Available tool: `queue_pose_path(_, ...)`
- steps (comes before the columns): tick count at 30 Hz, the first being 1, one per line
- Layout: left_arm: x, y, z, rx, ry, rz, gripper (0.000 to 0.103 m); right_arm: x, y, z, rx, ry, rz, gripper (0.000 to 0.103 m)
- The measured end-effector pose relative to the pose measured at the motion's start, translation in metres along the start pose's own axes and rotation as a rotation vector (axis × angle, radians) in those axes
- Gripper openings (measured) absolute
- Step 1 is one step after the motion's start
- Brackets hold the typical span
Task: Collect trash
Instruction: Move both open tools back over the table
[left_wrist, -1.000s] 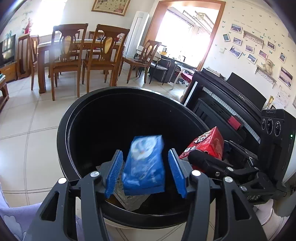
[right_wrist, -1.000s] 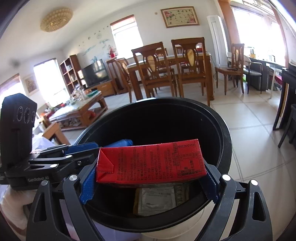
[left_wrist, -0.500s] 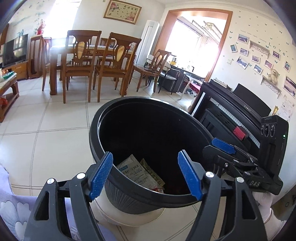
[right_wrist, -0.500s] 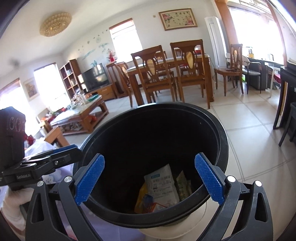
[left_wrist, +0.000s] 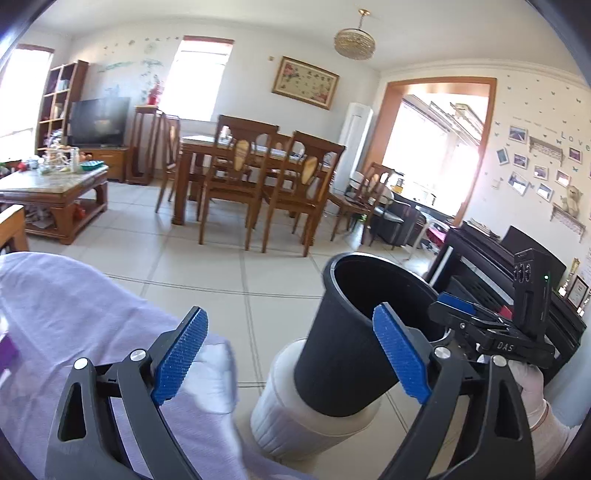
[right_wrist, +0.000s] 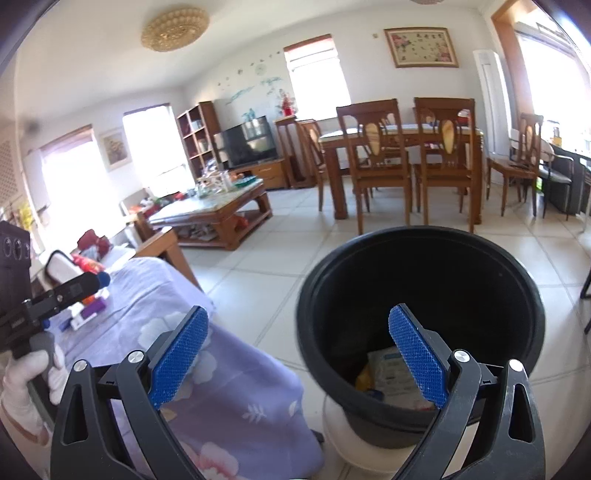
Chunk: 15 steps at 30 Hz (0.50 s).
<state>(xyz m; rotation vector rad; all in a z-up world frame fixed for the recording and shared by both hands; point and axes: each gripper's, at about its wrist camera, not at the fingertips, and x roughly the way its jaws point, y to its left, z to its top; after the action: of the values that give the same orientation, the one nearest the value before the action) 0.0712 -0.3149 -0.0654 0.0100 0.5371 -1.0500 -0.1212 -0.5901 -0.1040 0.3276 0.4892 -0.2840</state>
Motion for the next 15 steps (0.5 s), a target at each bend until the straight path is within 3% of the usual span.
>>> queue_pose_path(6,-0.075,0.077,-0.009,-0.072,-0.034,0.196,0.093,0.024,0.085,0.007,-0.083,0.052,0.133,0.096)
queue_pose_path(11,-0.114,0.137,-0.023,-0.108,0.023,0.361,0.093,0.046,0.161,0.007,-0.152,0.097,0.267,0.096)
queue_pose_path(15,-0.138,0.18,-0.036,-0.157,0.06,0.446,0.097,0.061,0.222,0.002,-0.211,0.129,0.35,0.096)
